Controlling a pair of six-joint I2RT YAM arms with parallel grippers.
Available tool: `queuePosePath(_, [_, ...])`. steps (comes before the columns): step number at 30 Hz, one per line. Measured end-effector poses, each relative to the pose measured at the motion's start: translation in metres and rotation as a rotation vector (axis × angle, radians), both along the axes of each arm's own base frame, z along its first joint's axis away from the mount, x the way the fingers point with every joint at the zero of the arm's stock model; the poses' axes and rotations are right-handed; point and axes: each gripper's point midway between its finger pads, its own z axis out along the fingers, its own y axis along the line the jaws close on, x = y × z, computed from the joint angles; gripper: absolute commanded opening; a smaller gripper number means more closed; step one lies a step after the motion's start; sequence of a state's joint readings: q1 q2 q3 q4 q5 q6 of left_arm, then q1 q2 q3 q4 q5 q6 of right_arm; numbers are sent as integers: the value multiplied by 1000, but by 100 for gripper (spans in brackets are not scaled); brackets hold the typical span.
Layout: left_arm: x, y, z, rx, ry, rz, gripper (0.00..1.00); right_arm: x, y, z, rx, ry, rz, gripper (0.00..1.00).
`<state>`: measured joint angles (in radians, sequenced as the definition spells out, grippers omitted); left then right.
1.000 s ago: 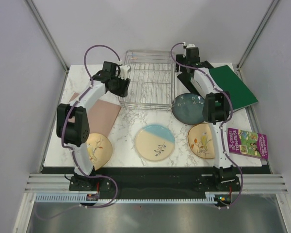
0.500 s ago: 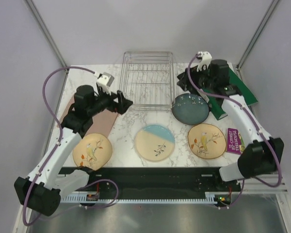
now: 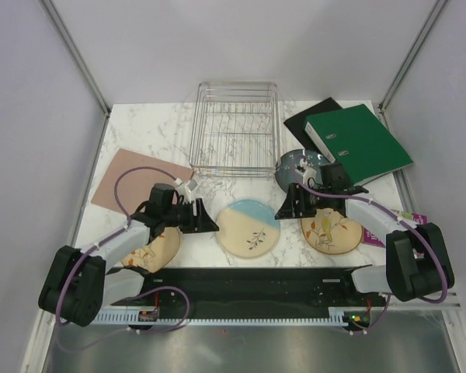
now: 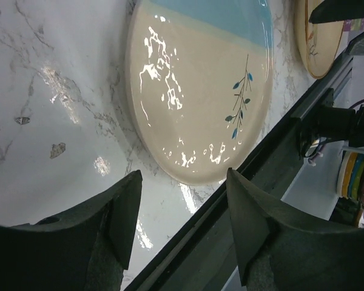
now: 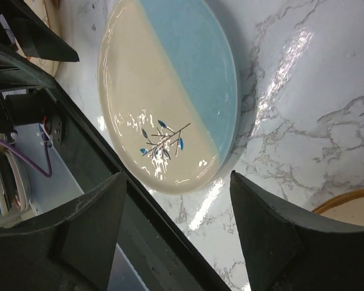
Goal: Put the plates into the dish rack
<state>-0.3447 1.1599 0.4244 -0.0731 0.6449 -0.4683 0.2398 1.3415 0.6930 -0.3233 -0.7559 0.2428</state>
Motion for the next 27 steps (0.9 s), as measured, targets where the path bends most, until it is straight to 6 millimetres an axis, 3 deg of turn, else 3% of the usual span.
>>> queuePosePath(5, [0,-4,-14,-29,42,25,63,-2,5,-15,21,30,2,77])
queuePosePath(8, [3,-5,-29,-16,95,32,57,1,9,-28,16,58,4,76])
queuePosePath(9, [3,-6,-35,-14,124,32,49,2,10,-34,13,73,4,76])
queuePosePath(11, [12,-12,-36,-25,148,25,44,2,11,-42,7,100,6,76])
queuePosePath(13, [21,-16,-40,-27,155,26,29,5,15,-44,13,105,11,76])
queuePosePath(14, [24,-17,-41,-30,161,27,16,7,16,-45,14,103,14,76])
queuePosePath(16, [27,-18,-47,-26,176,36,3,9,20,-46,19,98,18,76])
queuePosePath(20, [26,-19,-48,-42,190,31,2,12,25,-49,32,104,11,74])
queuePosePath(27, [25,-16,-48,-34,179,43,2,14,29,-54,67,136,10,52])
